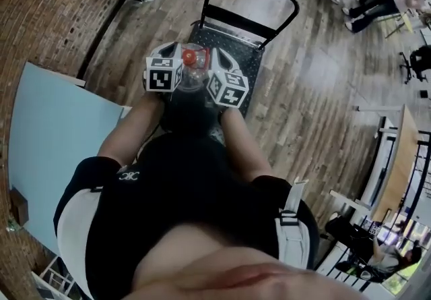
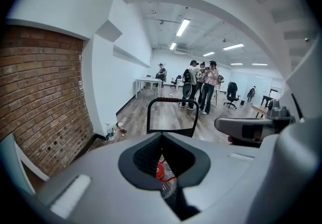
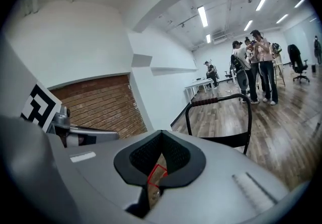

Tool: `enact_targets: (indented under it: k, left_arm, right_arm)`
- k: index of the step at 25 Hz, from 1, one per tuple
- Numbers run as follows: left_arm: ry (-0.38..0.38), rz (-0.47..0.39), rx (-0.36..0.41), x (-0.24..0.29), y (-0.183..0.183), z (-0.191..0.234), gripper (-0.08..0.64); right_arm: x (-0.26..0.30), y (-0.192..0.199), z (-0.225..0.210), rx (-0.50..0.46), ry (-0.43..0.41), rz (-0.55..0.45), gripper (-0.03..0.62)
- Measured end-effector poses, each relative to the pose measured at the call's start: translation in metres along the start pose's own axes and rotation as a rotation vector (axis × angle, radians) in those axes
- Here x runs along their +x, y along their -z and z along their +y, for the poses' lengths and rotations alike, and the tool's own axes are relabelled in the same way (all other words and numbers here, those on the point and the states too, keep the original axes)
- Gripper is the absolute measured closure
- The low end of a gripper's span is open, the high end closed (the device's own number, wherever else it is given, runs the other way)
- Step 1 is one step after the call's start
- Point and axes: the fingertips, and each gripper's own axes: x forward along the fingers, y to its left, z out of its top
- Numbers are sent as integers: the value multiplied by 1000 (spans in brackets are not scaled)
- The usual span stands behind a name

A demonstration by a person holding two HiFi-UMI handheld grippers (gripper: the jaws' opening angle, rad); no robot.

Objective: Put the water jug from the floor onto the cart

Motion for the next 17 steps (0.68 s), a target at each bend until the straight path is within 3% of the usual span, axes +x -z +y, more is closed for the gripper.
enact_targets:
  k: [8,17]
  left_arm:
    - [-7,-32,16,-19,-33,-16,560]
    - [-23,-39,31,-25,-33,-13,558]
  right_arm:
    - [-11,-47,-7,-5,-10,-73,580]
    - [-16,-34,-9,4,-23,-52,580]
